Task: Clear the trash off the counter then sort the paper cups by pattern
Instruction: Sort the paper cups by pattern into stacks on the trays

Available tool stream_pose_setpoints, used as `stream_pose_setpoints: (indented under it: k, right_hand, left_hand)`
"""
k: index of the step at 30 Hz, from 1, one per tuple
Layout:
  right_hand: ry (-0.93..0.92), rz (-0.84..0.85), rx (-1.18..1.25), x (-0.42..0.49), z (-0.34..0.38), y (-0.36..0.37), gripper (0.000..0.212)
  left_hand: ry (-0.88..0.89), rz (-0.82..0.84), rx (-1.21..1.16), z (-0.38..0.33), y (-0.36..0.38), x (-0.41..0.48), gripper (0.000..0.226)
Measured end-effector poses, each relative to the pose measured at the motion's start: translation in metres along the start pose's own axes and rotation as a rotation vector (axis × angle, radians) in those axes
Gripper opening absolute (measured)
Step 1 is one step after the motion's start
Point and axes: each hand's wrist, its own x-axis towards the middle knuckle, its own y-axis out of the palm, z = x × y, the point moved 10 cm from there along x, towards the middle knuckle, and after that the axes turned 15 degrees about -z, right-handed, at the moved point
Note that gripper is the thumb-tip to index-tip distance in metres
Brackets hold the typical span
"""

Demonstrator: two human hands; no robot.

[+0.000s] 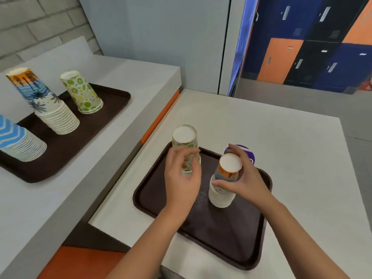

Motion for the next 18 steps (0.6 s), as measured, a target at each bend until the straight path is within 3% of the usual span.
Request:
stream_pose_setpoints:
  k: [11,18]
  right_hand:
    - [0.029,-0.005,0.013,-0.002,-0.041,0.012,0.078]
    - [0.025,-0.040,0.027,0.000,-0.033,0.010,0.078]
  left_hand:
    - [-0.226,0.114,0.114,0.061,0.005,-0.048,0.027]
    - [-0.272,0.168,0.141,0.079,0.005,-0.055,0.031]
